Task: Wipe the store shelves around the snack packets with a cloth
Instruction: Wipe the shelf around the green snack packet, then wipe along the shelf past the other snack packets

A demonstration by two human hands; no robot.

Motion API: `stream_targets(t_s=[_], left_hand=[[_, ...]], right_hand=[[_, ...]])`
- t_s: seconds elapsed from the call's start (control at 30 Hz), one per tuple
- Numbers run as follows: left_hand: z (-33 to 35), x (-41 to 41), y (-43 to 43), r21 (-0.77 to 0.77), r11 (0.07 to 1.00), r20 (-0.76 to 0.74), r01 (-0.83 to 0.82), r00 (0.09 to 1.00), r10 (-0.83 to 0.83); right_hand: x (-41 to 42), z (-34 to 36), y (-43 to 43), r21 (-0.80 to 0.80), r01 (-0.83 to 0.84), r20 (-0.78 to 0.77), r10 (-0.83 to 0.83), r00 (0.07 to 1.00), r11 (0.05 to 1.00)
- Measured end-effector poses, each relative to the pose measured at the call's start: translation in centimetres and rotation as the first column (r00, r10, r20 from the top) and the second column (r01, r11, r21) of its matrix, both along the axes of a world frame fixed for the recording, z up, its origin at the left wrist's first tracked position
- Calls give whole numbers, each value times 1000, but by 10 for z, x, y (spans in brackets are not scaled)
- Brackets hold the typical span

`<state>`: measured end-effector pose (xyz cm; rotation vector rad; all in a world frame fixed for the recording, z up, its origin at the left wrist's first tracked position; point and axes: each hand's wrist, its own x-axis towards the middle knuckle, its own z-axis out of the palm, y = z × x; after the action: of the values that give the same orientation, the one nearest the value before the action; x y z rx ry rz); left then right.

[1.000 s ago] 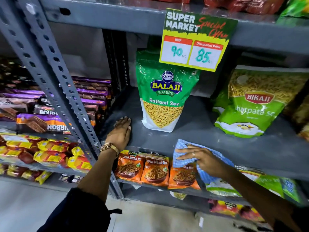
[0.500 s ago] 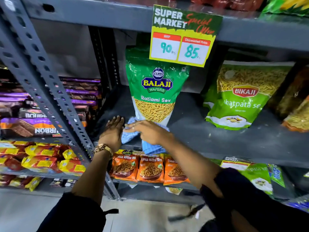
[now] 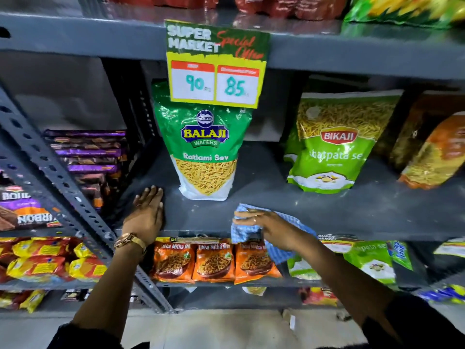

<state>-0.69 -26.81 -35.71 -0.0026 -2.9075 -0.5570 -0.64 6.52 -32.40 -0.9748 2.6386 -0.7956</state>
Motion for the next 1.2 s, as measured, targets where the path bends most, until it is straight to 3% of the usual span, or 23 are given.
stream_targets(t_s=[0.13,0.37,0.5,0.6,0.77,0.93,1.07,1.2], left_hand=[[0,11,11,-12,999,41,-52,998,53],[6,35,93,91,993,121,-75,991,63],[18,47,162,173,985,115,9,993,-29],[37,44,215,181,978,23,102,994,-108],[45,8,258,180,975,-18,133,991,-132],[38,-15,275,137,987,55,81,994,-90],[29,-29,291,137,983,118,123,983,-140],[16,-29,304,156,982,132,104,983,-125]], right_hand=[[11,-7,65,-39,89,99,-85,991,995],[23,25,151,54,161,155,-167,974,986],[-5,49,160,-103,207,26,-205,978,973],[-43,56,126,-144,127,-51,-136,989,981],[-70,5,109,99,-72,-80,80,994,992],[-53,-10,162,-1,-86,-37,86,996,996],[-35,-4,211,8,-115,13,114,993,993],[-31,8,261,82,0,19,-1,1000,997]])
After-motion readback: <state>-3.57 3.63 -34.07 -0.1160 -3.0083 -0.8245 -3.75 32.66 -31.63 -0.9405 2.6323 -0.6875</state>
